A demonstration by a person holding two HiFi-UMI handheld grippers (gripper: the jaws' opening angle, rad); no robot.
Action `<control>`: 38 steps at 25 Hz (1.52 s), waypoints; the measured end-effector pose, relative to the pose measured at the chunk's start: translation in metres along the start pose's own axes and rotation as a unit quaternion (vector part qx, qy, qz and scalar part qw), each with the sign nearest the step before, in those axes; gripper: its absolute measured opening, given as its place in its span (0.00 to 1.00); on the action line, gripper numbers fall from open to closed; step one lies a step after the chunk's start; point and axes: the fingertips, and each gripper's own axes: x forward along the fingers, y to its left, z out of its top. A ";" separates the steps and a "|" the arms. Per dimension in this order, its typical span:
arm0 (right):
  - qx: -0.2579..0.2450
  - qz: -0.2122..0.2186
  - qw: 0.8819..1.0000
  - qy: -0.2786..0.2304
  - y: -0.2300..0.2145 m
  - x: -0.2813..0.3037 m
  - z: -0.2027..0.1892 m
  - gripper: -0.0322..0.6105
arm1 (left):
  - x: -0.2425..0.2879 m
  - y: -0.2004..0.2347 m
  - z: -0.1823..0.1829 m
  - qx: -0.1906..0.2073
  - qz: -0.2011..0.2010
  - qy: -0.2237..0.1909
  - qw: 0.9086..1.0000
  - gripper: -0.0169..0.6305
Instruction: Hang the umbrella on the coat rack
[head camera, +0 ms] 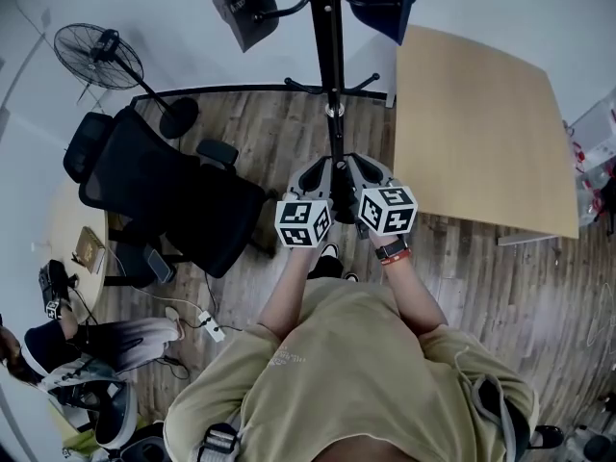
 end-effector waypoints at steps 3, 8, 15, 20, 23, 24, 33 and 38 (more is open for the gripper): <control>-0.002 -0.001 1.000 -0.001 -0.008 0.018 0.007 0.08 | 0.016 0.013 0.004 -0.001 0.002 0.000 1.000 0.06; 0.000 -0.007 1.000 0.004 -0.021 0.038 0.009 0.08 | 0.039 0.028 0.002 -0.012 0.002 0.008 1.000 0.06; 0.007 -0.019 1.000 0.008 -0.044 0.065 0.015 0.08 | 0.071 0.043 0.001 -0.014 -0.006 0.018 1.000 0.06; 0.009 -0.023 1.000 0.013 -0.052 0.076 0.016 0.08 | 0.085 0.050 0.001 -0.018 -0.009 0.022 1.000 0.06; 0.010 -0.023 1.000 0.015 -0.055 0.085 0.017 0.08 | 0.092 0.057 0.001 -0.022 -0.010 0.024 0.999 0.06; 0.010 -0.024 1.000 0.017 -0.056 0.086 0.017 0.08 | 0.093 0.058 0.000 -0.023 -0.010 0.025 0.999 0.06; 0.021 -0.030 0.999 0.039 -0.067 0.101 -0.001 0.08 | 0.105 0.071 -0.020 -0.026 -0.008 0.047 0.999 0.06; 0.024 -0.029 0.998 0.048 -0.069 0.105 -0.014 0.08 | 0.108 0.072 -0.032 -0.032 -0.012 0.059 0.998 0.06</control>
